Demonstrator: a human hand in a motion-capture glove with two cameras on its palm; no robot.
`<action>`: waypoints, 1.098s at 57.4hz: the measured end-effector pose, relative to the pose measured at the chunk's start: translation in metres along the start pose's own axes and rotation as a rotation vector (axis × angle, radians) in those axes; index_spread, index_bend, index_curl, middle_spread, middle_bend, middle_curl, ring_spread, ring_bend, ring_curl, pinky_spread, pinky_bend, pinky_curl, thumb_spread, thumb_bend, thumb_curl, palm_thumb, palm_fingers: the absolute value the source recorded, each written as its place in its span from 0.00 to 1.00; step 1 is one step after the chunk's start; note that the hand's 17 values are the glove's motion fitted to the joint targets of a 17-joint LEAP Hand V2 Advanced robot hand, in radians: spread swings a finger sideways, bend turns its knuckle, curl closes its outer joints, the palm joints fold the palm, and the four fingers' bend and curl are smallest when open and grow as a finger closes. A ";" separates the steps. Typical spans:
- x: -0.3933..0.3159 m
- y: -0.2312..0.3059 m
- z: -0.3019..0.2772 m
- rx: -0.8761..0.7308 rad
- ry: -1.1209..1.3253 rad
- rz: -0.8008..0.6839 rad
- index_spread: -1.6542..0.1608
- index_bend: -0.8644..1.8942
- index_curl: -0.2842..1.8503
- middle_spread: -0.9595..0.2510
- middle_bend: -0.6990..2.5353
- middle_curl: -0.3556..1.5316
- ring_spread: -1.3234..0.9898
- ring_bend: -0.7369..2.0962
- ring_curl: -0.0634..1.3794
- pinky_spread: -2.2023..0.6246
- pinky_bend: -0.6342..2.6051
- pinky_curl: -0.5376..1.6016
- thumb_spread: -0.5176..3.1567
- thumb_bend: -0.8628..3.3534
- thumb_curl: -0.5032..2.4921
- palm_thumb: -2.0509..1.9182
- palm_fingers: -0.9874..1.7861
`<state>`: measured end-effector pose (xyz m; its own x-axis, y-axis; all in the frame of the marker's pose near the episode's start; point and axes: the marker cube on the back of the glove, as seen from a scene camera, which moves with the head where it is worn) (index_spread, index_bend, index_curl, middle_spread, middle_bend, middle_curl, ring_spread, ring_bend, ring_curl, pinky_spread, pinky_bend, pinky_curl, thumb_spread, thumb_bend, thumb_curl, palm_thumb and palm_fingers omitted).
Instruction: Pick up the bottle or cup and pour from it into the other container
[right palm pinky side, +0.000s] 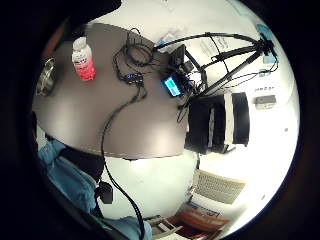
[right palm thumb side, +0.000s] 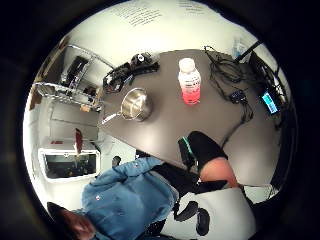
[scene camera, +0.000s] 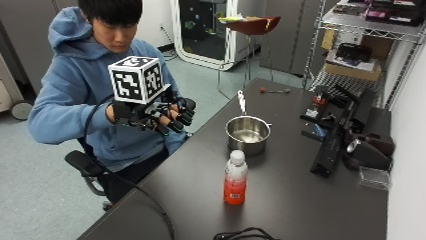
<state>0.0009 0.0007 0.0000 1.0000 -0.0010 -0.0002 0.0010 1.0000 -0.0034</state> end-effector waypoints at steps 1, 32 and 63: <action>0.000 0.000 0.000 0.000 0.000 0.000 0.82 0.37 0.15 0.79 0.27 0.21 0.59 0.37 0.08 0.81 0.32 0.28 0.24 0.27 0.20 0.63 0.46; 0.041 0.010 0.001 -0.027 0.028 0.029 0.73 0.37 0.23 0.80 0.27 0.30 0.61 0.40 0.19 0.86 0.36 0.35 0.40 0.22 0.27 0.68 0.43; 0.126 -0.007 0.049 -0.055 -0.059 0.101 0.72 0.37 0.25 0.80 0.27 0.34 0.61 0.40 0.22 0.86 0.37 0.37 0.40 0.20 0.29 0.69 0.42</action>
<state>0.1269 -0.0067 0.0486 0.9933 0.1018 0.0556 -0.0984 0.9933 -0.0614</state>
